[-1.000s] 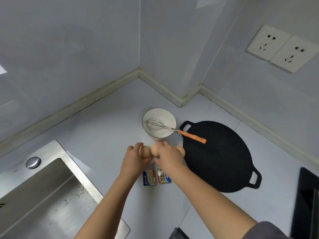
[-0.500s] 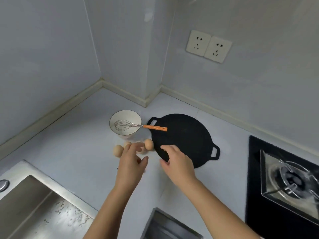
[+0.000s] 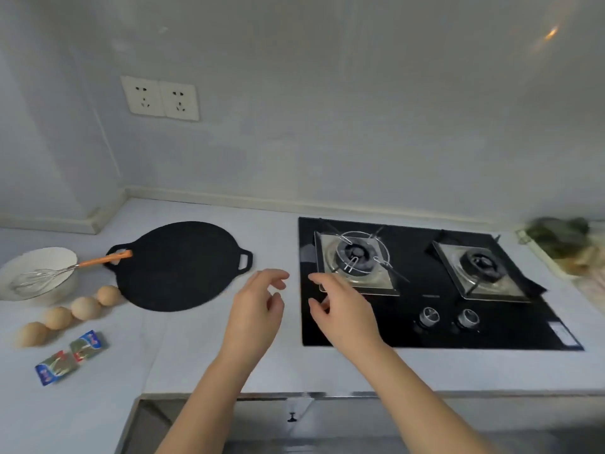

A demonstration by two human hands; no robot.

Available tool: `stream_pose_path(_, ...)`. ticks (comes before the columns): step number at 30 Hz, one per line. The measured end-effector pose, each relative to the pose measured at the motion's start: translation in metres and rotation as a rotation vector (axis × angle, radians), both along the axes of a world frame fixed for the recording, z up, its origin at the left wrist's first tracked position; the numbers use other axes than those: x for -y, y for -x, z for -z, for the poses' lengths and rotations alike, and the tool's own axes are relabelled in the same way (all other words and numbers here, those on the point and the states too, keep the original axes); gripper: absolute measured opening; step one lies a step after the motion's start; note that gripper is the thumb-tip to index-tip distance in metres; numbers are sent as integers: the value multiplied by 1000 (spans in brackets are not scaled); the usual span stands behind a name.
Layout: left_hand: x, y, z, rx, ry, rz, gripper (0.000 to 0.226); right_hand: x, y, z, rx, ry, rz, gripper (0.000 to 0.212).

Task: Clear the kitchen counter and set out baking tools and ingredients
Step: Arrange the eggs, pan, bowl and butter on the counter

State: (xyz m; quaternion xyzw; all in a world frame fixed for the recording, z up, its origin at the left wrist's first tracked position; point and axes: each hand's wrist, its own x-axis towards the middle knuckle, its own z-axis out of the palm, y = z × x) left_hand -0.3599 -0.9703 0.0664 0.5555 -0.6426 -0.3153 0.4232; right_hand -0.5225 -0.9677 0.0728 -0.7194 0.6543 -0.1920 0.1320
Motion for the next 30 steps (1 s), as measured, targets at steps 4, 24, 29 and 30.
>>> stream_pose_path(4,-33,83,-16,-106,87,133,52,-56,85,-8,4,30,115,39)
stream_pose_path(24,-142,364,-68,-150,135,962,30,-278,335,-92,-251,75,816,41)
stream_pose_path(29,-206,388,-66,-159,121,1009,27,-338,360,-110,-306,95,855,41)
stream_pose_path(30,-218,392,-65,-165,125,1004,27,-350,364,-111,-307,110,852,41)
